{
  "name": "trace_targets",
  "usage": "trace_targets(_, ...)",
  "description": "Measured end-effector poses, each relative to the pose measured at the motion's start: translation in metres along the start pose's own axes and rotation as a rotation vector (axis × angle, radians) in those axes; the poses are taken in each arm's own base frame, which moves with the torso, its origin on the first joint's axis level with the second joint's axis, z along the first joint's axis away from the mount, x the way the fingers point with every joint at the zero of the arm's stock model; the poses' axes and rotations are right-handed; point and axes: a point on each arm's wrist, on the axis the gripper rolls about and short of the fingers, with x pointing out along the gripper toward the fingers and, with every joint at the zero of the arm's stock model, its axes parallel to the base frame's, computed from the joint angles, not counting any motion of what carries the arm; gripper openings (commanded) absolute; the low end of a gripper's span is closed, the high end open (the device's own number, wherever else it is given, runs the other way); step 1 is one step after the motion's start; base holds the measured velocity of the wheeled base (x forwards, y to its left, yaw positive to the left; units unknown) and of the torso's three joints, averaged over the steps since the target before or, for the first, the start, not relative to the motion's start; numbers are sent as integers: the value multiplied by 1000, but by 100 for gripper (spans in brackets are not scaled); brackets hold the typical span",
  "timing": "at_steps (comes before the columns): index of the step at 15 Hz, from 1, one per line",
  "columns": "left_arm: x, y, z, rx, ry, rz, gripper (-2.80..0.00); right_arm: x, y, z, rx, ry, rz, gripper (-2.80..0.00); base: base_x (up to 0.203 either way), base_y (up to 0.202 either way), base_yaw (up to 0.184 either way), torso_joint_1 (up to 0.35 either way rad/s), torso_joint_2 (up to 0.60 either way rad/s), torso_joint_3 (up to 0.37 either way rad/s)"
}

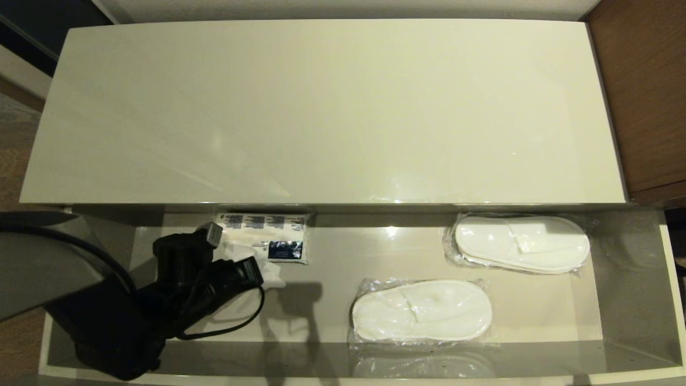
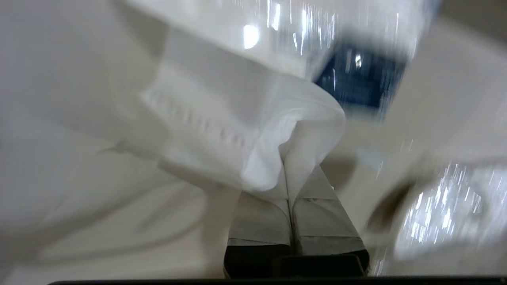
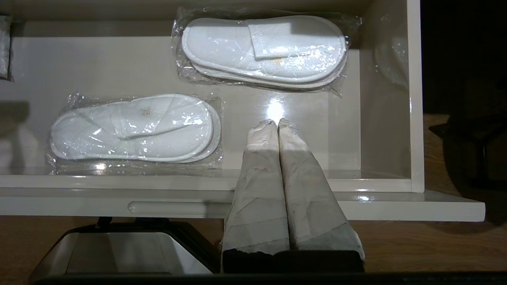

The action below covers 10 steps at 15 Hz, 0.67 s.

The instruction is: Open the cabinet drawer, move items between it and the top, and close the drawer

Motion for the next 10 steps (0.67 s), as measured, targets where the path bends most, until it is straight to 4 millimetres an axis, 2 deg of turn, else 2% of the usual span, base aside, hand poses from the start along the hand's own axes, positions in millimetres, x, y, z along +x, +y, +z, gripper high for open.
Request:
trace_targets(4,-47,-8,-6,73,27,-15,-280,0,0,0,-3,0,2,-280,0,0,0,0,0,0)
trace_targets(10,-122,-39,9,119,14,-104,-280,0,0,0,-5,0,-1,-280,0,0,0,0,0,0)
